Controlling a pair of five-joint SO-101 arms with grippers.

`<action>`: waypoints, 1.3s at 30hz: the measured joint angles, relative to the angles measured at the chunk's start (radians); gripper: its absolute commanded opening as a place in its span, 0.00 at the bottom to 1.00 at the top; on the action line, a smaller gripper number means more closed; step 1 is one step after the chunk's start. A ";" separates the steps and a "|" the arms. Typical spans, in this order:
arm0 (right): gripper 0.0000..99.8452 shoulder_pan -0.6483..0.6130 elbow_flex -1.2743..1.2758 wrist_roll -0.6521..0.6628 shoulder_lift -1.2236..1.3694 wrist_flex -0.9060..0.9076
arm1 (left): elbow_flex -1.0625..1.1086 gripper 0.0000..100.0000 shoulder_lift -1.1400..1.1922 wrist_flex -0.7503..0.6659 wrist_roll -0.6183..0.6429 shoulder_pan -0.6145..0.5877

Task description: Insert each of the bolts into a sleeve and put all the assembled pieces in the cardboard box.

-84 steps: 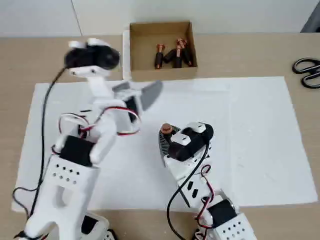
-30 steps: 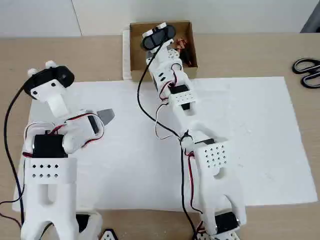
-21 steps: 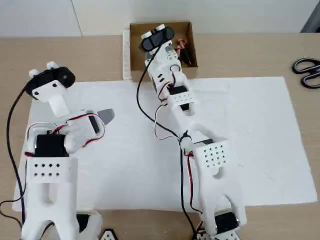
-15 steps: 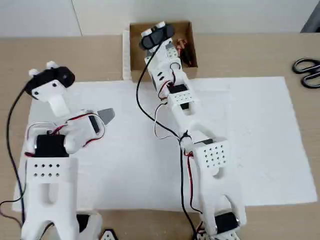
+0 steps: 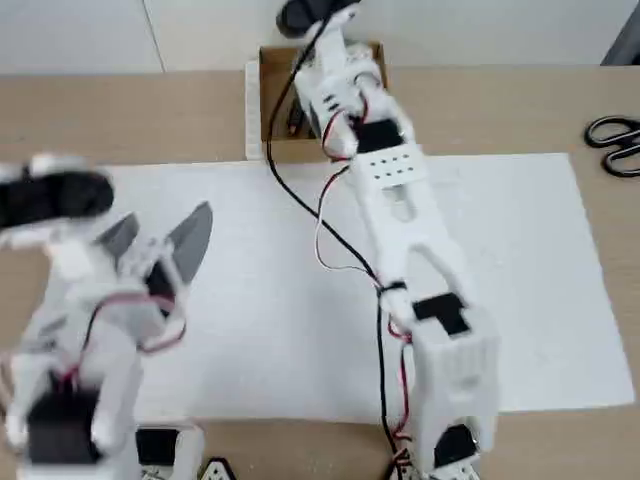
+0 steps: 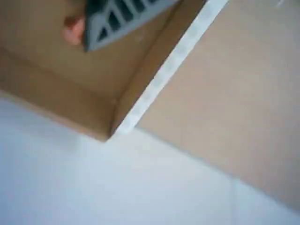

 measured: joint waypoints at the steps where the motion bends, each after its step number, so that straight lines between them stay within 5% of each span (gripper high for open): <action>1: 0.16 -0.008 0.000 0.000 -0.060 0.080 | 0.037 0.29 -0.058 -0.012 -0.003 0.000; 9: 0.16 -0.043 -0.002 0.000 -0.499 0.681 | 0.381 0.29 -0.519 -0.135 -0.008 0.000; 17: 0.16 0.035 0.163 0.000 -0.839 1.033 | 0.594 0.29 -0.549 -0.163 -0.008 0.000; 24: 0.16 0.141 0.666 0.000 -1.290 0.970 | 0.741 0.29 -0.560 -0.163 -0.008 0.000; 33: 0.16 0.311 1.585 0.003 -1.926 0.486 | 0.847 0.29 -0.562 -0.207 -0.008 0.000; 39: 0.16 0.336 2.010 0.169 -2.209 0.276 | 0.980 0.29 -0.562 -0.281 -0.008 0.000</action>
